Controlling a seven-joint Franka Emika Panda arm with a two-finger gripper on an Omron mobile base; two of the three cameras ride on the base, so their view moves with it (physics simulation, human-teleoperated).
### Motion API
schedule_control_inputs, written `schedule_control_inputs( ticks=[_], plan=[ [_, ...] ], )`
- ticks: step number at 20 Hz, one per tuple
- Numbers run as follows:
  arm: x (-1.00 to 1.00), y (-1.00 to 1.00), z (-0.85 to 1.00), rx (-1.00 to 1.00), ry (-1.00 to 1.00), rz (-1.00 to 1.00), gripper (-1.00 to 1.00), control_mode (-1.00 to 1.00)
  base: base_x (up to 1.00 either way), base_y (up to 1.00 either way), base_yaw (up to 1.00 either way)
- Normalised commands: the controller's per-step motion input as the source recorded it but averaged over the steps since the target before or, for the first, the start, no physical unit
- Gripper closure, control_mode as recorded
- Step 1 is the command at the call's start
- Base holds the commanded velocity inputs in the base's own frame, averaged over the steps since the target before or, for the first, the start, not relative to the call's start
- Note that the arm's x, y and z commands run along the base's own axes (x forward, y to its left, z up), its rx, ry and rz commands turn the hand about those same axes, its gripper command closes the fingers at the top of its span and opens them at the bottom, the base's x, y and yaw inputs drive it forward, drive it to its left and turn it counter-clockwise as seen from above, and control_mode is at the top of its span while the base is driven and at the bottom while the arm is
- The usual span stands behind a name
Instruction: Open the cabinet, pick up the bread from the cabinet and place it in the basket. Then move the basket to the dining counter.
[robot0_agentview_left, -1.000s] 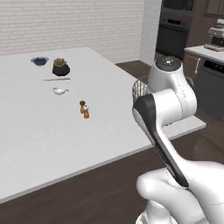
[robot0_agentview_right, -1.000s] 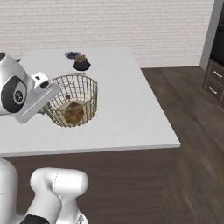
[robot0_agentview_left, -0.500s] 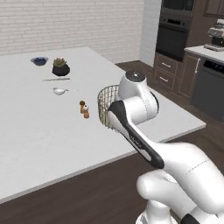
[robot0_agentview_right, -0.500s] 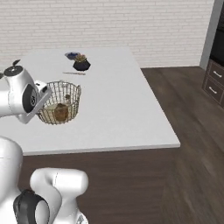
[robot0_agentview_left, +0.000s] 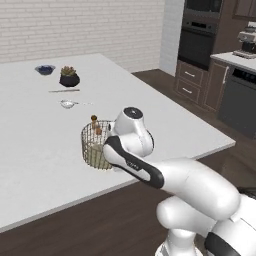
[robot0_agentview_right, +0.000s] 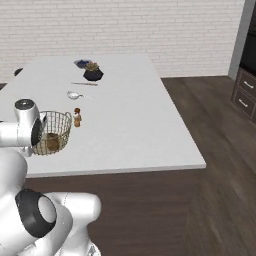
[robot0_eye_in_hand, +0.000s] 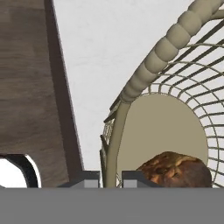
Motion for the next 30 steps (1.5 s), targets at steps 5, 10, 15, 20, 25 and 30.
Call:
schedule_control_inputs(
  ticks=[5,10,15,20,25,30],
  plan=[
    [0.51,0.28,-0.45,0.00,0.05,0.21,1.00,-1.00,0.00,0.00,0.00],
    [0.39,0.29,-0.28,0.00,0.04,0.14,1.00,-1.00,0.00,0.00,0.00],
    [0.39,0.31,-0.21,0.00,0.05,0.07,1.00,-1.00,0.00,0.00,0.00],
    [0.07,0.27,-0.01,0.00,0.02,0.00,-1.00,-1.00,0.00,0.00,0.00],
    [-0.09,0.03,0.62,0.00,0.00,0.00,-1.00,-1.00,0.00,0.00,0.00],
    [-0.27,0.00,1.00,-0.01,0.00,0.00,-1.00,-1.00,0.00,0.00,0.00]
  ],
)
